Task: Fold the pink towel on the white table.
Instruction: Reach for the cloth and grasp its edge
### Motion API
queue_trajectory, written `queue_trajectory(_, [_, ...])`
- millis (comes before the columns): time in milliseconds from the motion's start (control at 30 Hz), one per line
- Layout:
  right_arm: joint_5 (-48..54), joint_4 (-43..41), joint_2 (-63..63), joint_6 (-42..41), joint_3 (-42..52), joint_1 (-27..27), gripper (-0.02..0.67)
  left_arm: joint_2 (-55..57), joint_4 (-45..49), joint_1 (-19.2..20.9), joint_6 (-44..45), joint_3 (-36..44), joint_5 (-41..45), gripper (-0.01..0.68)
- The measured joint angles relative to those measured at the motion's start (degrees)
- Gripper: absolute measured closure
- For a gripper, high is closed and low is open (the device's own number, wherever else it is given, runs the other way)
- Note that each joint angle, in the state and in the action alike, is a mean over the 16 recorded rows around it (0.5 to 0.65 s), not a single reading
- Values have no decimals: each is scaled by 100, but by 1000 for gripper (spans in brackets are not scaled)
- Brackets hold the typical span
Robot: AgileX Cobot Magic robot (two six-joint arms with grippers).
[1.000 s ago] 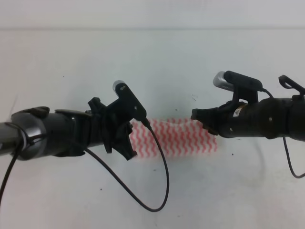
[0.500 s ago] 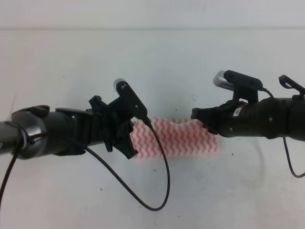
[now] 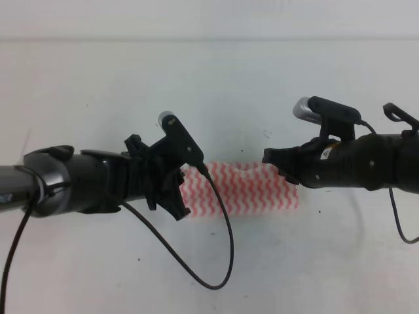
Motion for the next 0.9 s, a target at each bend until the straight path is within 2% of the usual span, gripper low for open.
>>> queue_trajectory(900, [-59,-2,-3,-1,0,-1,666,81,27,4,1,-82,-119,678])
